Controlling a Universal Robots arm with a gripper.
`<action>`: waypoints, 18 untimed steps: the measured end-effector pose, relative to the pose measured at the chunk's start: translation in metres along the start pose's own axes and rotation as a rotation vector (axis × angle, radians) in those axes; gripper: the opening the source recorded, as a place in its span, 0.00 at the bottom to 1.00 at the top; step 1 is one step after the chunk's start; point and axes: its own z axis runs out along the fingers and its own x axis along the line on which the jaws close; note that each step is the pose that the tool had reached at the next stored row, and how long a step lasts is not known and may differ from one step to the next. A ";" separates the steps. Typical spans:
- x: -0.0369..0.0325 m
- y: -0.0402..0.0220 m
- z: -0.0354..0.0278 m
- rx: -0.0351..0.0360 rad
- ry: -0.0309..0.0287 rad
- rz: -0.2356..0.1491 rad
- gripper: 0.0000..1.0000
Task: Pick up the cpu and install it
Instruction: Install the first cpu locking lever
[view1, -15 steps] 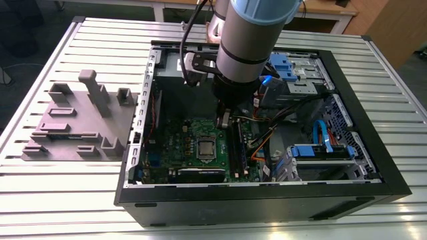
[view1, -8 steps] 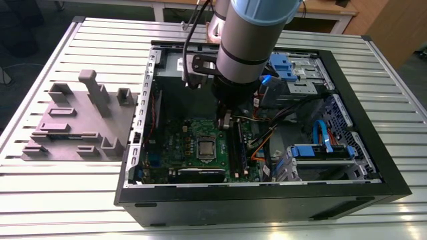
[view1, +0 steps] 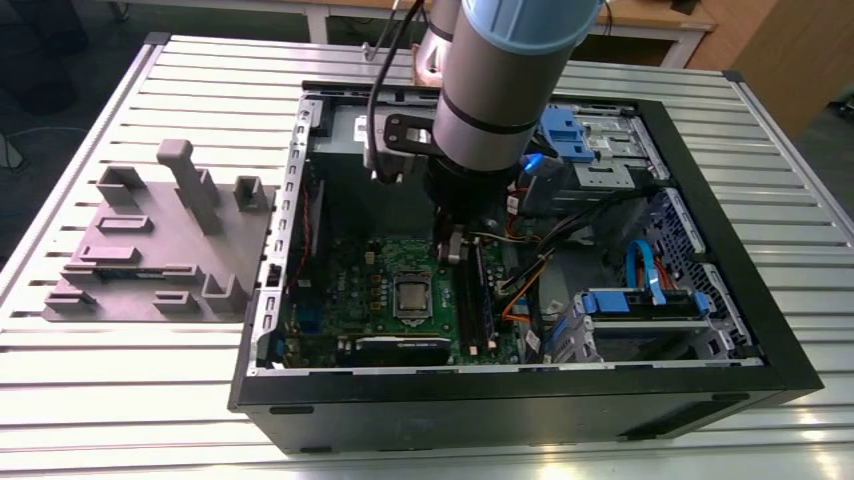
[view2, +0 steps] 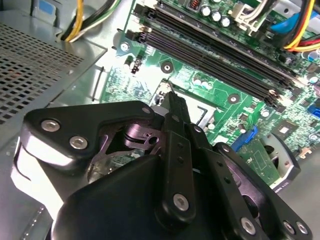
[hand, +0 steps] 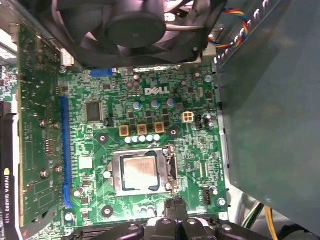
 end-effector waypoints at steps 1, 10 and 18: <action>0.0011 -0.0001 0.0001 0.0003 0.0001 0.000 0.11; 0.0084 -0.0011 0.0046 0.0021 0.0061 -0.005 0.11; 0.0187 -0.0021 0.0060 0.0031 0.0187 -0.008 0.11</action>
